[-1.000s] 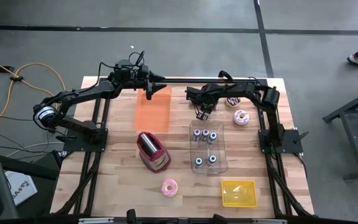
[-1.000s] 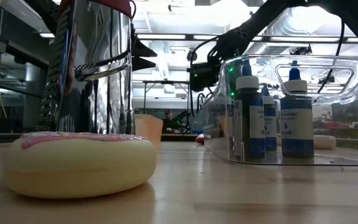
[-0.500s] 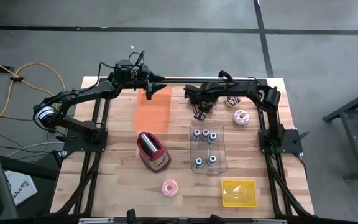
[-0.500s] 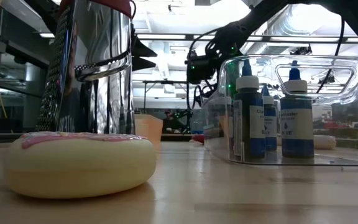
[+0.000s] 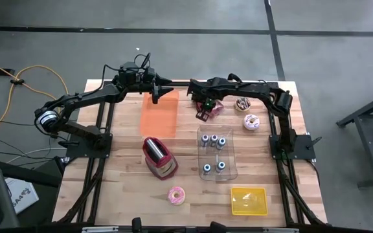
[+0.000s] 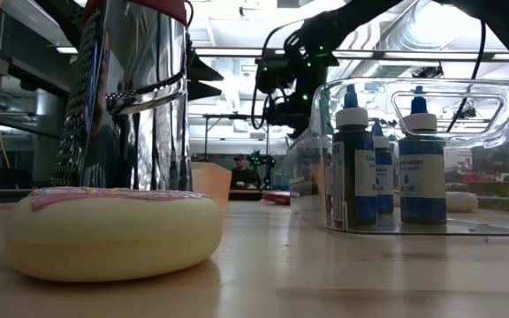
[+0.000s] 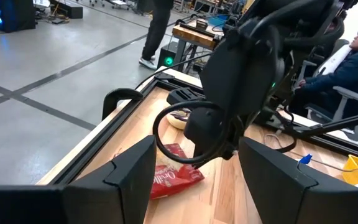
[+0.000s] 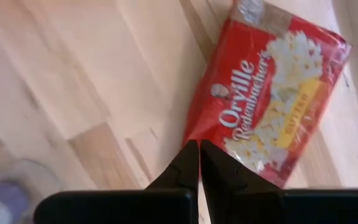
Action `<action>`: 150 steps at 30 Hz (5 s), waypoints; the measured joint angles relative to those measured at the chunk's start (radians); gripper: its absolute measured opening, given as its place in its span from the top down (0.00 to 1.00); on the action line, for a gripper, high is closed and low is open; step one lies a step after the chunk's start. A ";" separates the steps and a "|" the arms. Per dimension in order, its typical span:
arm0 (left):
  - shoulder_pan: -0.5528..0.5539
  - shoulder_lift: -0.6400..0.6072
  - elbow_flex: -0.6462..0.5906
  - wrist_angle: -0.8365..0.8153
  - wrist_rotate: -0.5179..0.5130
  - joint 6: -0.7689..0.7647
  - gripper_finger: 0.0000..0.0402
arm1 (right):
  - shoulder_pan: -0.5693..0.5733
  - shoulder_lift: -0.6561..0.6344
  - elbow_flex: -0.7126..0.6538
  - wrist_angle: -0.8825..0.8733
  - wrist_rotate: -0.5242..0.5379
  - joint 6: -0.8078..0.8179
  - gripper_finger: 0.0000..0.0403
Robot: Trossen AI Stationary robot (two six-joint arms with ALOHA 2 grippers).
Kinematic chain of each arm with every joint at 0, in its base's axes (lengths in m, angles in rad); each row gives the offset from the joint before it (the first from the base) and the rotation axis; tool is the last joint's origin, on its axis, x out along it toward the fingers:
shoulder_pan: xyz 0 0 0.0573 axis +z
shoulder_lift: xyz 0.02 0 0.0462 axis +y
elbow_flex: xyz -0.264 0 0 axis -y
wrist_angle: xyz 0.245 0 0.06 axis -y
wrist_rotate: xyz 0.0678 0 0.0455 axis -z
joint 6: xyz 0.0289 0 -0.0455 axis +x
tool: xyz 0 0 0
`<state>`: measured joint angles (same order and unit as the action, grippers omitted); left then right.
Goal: Pick & Place Food Item
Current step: Put the red popcorn pack into the orange bin
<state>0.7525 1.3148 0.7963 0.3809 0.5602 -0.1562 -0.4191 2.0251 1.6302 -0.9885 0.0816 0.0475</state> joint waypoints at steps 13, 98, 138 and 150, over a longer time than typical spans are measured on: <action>0.000 0.000 0.000 0.000 0.000 0.000 0.45 | 0.000 0.000 0.007 -0.004 -0.003 0.007 0.99; 0.000 0.000 0.000 -0.007 0.000 0.006 0.45 | -0.498 0.133 0.167 -0.163 -0.478 -0.015 0.63; -0.025 0.000 0.000 -0.007 0.000 0.002 0.45 | -0.453 0.194 0.170 -0.202 -0.477 -0.026 0.63; -0.025 0.000 0.000 -0.007 0.000 0.003 0.45 | -0.408 0.194 0.234 -0.136 -0.439 -0.044 0.63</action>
<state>0.7277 1.3148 0.7963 0.3741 0.5606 -0.1532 -0.8274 2.2189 1.8640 -1.1242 -0.3578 0.0036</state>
